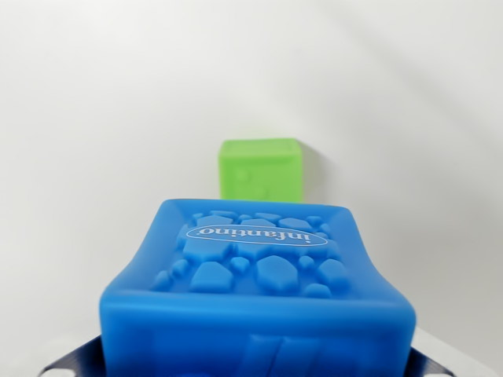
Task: Stack cube
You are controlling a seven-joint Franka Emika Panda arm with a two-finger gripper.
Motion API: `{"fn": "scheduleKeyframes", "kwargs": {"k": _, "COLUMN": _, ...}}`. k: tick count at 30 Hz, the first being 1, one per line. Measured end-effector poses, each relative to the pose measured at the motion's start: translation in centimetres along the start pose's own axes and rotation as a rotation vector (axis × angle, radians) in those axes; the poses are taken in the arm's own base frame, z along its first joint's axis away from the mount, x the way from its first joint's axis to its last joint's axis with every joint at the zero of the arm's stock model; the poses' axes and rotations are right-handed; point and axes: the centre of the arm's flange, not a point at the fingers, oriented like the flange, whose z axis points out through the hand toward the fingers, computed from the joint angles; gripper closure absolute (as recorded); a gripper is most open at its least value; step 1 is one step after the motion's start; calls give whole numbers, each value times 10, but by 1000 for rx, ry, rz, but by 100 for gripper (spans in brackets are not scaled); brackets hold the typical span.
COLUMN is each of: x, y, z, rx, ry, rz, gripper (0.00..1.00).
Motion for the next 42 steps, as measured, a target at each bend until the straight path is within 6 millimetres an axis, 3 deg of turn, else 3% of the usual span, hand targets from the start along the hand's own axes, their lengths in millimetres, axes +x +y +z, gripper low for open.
{"fn": "scheduleKeyframes", "kwargs": {"k": 9, "x": 0, "y": 12, "z": 0, "rx": 0, "ry": -1, "rz": -32, "gripper": 100}}
{"fn": "scheduleKeyframes", "kwargs": {"k": 18, "x": 0, "y": 12, "z": 32, "rx": 1, "ry": -8, "rz": -33, "gripper": 100}}
{"fn": "scheduleKeyframes", "kwargs": {"k": 42, "x": 0, "y": 12, "z": 93, "rx": 1, "ry": -7, "rz": -34, "gripper": 100}}
